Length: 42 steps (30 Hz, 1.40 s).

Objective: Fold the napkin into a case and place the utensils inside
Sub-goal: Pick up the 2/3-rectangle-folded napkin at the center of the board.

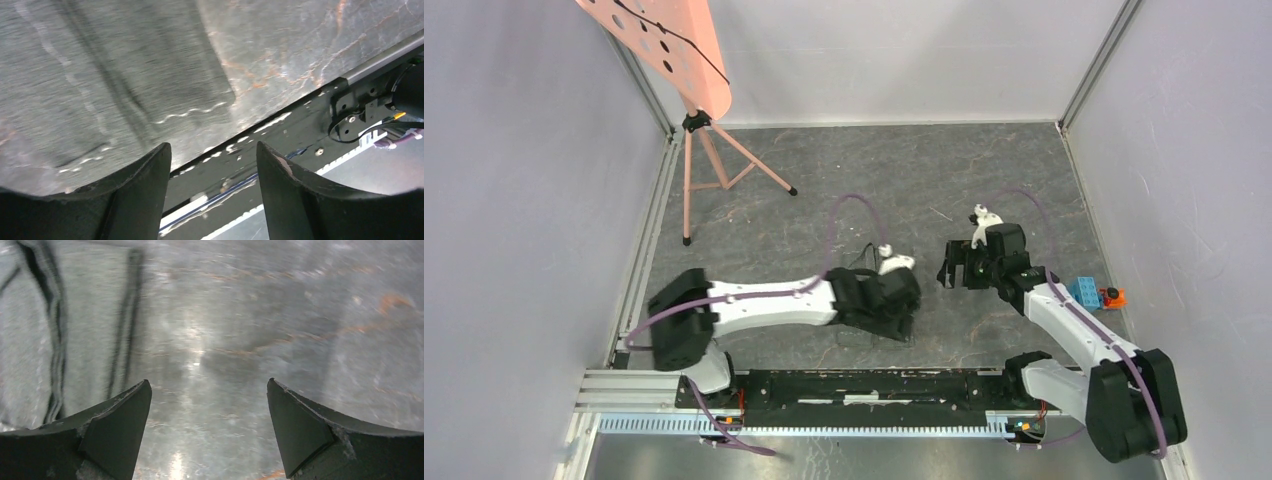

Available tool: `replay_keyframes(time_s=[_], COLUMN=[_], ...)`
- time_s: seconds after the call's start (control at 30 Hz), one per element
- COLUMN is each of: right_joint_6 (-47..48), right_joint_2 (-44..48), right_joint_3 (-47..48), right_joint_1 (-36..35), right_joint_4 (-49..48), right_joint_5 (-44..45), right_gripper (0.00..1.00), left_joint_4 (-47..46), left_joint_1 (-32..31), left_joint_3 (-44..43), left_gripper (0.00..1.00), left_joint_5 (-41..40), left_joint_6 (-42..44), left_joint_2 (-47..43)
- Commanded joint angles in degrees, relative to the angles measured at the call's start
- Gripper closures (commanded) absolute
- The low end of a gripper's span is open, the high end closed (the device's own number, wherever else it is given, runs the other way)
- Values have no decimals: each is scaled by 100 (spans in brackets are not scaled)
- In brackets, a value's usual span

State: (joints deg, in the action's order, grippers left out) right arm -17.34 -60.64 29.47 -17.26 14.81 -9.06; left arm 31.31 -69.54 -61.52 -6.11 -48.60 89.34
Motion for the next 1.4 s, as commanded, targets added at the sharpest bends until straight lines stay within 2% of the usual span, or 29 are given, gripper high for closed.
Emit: replay_keyframes(time_s=[0.0,0.13,0.33,0.7,0.83,0.93,1.07,1.2,1.3,1.37], right_joint_6=[-286,-156,-10,121,228,230,16,-802,-1557,-1835], right_joint_2=[-151,-210,-21,195,279,332,129,-104,-288,-485], right_joint_3=[-164,-171,-330,-543,-645,-892,-1149,-1446,-1636,-1615], right_joint_1=[620,879,1184,1397,1407,1429,1599,1615,1552,1396], right_joint_4=[-53,-29,-171,-197,-285,-653,-1202,-2315,-3214,-3489], right_joint_5=[-57,-68,-253,-610,-823,-1094,-1913,-2690,-3080,-3137], right_gripper=[9,8,8,7,6,2,2,2,2,2], left_joint_4=[1346,2417,2968,3157,3162,3077,2746,2364,2292,2253], left_joint_1=[-634,-863,-973,-980,-974,-974,-974,-974,-971,-974], left_joint_3=[-1419,-2664,-3603,-4075,-4044,-3936,-3579,-3135,-2934,-2817], left_gripper=[29,29,29,35,44,62,78,88,91,91], left_joint_5=[-956,-1469,-1826,-1913,-2064,-2185,-2346,-2394,-2373,-2360], left_joint_6=[-641,-745,-824,-967,-926,-884,-753,-664,-684,-686], left_joint_2=[1133,2249,3083,3725,3822,3741,3286,2724,2481,2319])
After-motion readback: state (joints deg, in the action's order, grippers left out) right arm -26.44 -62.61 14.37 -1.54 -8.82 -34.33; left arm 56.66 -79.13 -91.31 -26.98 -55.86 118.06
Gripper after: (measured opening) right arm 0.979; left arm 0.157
